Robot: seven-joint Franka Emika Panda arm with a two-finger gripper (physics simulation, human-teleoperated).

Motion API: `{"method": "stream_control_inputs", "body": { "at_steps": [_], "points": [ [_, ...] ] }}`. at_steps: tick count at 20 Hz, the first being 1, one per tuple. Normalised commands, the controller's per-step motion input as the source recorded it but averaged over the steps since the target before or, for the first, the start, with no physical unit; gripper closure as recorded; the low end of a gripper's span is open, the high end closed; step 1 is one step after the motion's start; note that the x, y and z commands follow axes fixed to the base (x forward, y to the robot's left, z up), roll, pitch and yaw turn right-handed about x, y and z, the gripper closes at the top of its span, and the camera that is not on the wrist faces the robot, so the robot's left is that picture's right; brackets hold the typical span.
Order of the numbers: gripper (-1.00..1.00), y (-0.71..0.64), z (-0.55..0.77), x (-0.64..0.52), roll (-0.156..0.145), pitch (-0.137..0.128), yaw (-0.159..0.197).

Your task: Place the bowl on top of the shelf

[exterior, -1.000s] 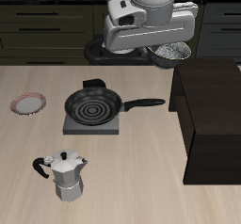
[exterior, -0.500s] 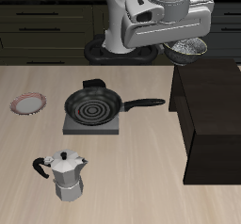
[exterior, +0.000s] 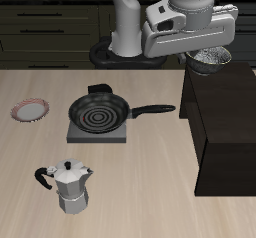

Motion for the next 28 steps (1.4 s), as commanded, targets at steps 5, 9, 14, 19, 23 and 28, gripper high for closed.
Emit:
{"method": "stream_control_inputs", "body": {
  "at_steps": [5,9,14,19,23,28],
  "points": [
    [1.00,0.36,-0.06,-0.02,0.046,0.018,-0.019],
    [1.00,0.25,-0.07,-0.03,0.016,0.013,-0.012],
    [1.00,0.32,-0.08,-0.04,0.021,0.023,0.026],
    [1.00,0.16,-0.01,-0.05,0.002,0.006,0.001],
    [1.00,0.20,-0.01,-0.03,-0.004,-0.004,0.009],
    [1.00,0.03,-0.07,0.07,0.001,0.011,0.005]
  ]
}}
